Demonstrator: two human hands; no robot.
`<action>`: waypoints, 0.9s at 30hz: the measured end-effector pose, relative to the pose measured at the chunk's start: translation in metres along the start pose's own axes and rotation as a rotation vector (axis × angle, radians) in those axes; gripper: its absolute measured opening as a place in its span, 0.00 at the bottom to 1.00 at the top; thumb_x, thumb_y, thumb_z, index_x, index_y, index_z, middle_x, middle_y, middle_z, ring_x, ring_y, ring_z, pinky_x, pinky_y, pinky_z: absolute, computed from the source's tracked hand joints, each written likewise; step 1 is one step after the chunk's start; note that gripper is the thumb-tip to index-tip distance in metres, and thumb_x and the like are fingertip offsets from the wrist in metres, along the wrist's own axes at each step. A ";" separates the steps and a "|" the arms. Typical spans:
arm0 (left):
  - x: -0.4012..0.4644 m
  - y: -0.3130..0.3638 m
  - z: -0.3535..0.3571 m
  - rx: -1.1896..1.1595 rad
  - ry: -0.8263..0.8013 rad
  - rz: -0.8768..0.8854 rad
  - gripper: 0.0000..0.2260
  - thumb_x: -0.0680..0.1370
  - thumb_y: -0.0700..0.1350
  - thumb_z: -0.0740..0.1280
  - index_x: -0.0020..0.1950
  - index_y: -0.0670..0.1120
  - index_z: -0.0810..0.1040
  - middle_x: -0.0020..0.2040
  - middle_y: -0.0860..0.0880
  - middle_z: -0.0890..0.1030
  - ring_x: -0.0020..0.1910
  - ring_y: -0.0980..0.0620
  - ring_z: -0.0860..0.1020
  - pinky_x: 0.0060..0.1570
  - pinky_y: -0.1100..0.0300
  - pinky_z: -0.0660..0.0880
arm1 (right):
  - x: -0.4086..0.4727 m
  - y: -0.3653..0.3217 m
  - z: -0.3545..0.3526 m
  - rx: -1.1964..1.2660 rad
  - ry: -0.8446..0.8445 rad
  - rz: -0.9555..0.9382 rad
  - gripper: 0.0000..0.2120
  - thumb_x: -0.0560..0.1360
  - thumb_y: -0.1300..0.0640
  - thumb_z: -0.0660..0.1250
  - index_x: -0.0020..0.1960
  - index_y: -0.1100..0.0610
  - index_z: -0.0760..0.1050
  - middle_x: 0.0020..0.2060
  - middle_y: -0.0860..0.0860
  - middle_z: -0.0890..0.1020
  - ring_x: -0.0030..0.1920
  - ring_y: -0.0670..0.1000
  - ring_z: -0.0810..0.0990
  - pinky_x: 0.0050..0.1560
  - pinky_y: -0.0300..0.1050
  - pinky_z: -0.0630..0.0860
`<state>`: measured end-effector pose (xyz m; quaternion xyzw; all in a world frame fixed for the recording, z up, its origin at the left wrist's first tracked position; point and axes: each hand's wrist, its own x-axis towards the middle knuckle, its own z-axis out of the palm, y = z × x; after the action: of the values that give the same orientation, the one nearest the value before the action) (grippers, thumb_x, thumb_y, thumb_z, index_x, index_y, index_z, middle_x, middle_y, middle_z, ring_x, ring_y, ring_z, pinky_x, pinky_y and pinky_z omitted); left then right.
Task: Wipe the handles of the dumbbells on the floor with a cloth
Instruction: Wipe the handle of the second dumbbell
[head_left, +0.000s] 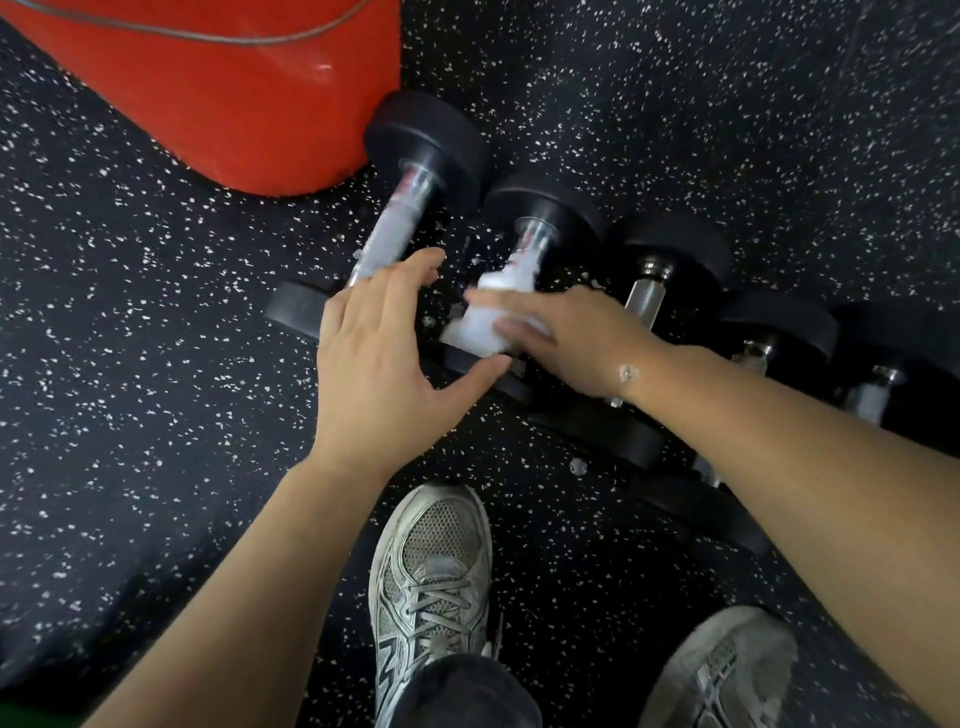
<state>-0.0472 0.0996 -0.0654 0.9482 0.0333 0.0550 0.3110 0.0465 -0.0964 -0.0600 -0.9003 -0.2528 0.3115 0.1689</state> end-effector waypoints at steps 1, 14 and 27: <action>0.000 0.000 0.000 -0.004 0.000 0.001 0.38 0.72 0.66 0.74 0.76 0.48 0.69 0.66 0.53 0.79 0.65 0.49 0.77 0.69 0.56 0.62 | -0.002 -0.001 0.004 -0.006 -0.064 -0.031 0.21 0.83 0.40 0.53 0.75 0.28 0.60 0.47 0.49 0.86 0.42 0.49 0.83 0.58 0.52 0.79; 0.000 0.000 -0.001 -0.015 -0.013 -0.013 0.39 0.72 0.67 0.73 0.76 0.49 0.68 0.66 0.53 0.78 0.66 0.49 0.76 0.70 0.53 0.64 | 0.014 0.009 -0.009 0.054 0.113 0.103 0.20 0.85 0.39 0.51 0.76 0.30 0.61 0.47 0.48 0.85 0.44 0.53 0.84 0.54 0.50 0.79; 0.000 0.001 -0.003 -0.011 -0.025 0.001 0.39 0.73 0.68 0.72 0.77 0.49 0.67 0.67 0.53 0.77 0.67 0.49 0.76 0.71 0.54 0.62 | 0.024 0.017 -0.015 -0.034 0.205 0.145 0.21 0.83 0.36 0.51 0.76 0.30 0.61 0.58 0.55 0.85 0.50 0.59 0.83 0.54 0.55 0.79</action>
<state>-0.0474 0.1006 -0.0630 0.9471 0.0284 0.0433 0.3167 0.0781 -0.0992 -0.0679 -0.9461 -0.1735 0.2248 0.1555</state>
